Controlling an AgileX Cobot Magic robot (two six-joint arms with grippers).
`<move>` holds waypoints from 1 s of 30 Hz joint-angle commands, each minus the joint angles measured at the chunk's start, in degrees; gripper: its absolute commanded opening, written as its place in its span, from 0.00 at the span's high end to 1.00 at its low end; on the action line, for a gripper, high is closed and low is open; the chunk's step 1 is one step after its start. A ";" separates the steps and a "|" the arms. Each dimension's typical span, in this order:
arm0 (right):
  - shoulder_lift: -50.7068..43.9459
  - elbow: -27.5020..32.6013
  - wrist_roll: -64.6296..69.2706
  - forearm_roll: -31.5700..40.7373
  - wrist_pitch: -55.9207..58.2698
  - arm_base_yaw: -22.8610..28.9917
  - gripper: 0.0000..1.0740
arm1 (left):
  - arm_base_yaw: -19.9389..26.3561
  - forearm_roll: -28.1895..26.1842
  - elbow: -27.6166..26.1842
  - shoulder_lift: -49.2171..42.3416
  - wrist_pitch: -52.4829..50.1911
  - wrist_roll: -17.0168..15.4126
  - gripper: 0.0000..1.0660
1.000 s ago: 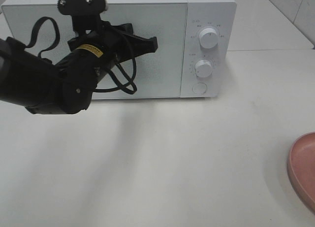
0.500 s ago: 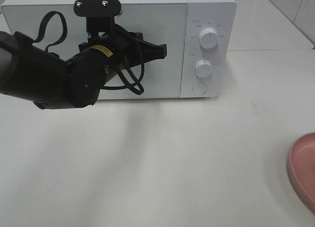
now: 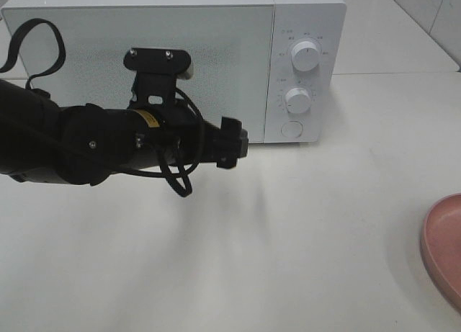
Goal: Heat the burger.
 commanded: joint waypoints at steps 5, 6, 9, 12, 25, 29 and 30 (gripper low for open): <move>-1.43 0.17 0.11 0.17 -0.74 -0.40 0.30 | -0.40 1.66 0.11 -3.90 21.03 -0.17 0.08; -1.43 0.17 0.11 0.17 -0.74 -0.40 0.30 | -0.40 1.66 0.11 -3.90 21.03 -0.17 0.08; -1.43 0.17 0.11 0.17 -0.74 -0.40 0.30 | -0.40 5.27 0.11 -5.96 27.90 0.17 0.08; -1.43 0.17 0.11 0.17 -0.74 -0.40 0.30 | -0.40 9.74 0.11 -8.54 36.27 0.17 0.08; -1.43 0.17 0.11 0.17 -0.74 -0.40 0.30 | 10.54 19.02 0.11 -19.82 64.92 -4.58 0.08; -1.43 0.17 0.11 0.17 -0.74 -0.40 0.30 | 22.52 19.65 0.11 -22.35 71.10 -4.30 0.08; -1.43 0.17 0.11 0.17 -0.74 -0.40 0.30 | 22.52 19.65 0.11 -22.35 71.10 -4.30 0.08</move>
